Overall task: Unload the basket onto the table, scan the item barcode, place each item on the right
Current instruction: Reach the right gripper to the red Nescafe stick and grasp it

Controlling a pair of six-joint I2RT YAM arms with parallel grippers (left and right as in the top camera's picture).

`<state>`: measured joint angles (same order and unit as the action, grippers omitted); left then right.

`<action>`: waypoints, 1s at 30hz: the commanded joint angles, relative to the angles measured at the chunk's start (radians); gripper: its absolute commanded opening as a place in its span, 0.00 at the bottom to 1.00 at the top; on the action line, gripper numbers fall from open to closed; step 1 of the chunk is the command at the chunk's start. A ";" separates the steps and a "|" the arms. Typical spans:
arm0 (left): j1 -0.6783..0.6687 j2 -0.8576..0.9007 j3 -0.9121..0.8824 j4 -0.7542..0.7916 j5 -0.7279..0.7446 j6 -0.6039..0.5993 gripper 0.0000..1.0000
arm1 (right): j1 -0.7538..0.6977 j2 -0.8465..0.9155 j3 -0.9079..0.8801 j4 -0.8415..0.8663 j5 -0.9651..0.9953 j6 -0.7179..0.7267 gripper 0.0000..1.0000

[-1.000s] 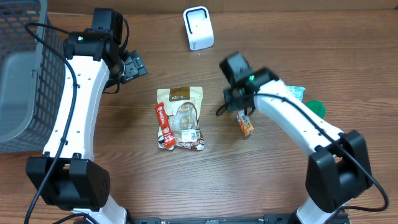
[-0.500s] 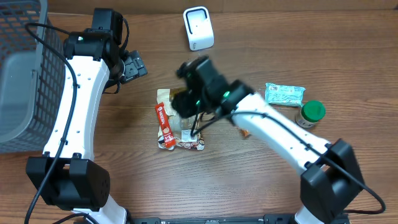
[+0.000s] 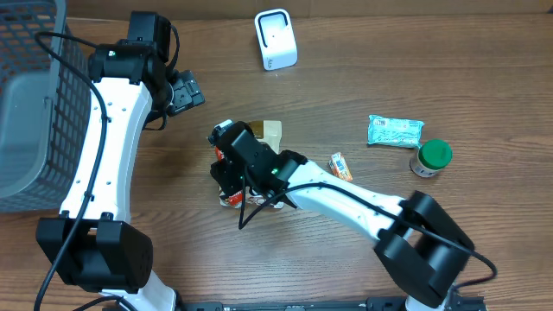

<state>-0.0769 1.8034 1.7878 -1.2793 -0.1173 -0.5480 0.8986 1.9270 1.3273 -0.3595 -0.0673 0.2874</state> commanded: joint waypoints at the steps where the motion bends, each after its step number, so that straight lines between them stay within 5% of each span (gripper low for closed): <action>1: -0.002 0.008 -0.001 0.000 -0.014 0.002 1.00 | 0.004 0.065 -0.010 0.024 0.034 0.000 0.47; 20: -0.002 0.008 -0.001 0.001 -0.014 0.002 1.00 | 0.003 0.147 -0.013 0.043 0.034 0.001 0.46; 24: -0.002 0.008 -0.001 0.001 -0.014 0.002 1.00 | 0.002 0.147 -0.009 0.045 0.040 0.001 0.22; 30: -0.002 0.008 -0.001 0.001 -0.014 0.002 1.00 | 0.002 0.064 0.029 0.043 0.058 -0.004 0.15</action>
<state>-0.0769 1.8034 1.7878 -1.2793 -0.1173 -0.5480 0.8982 2.0590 1.3235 -0.3176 -0.0376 0.2871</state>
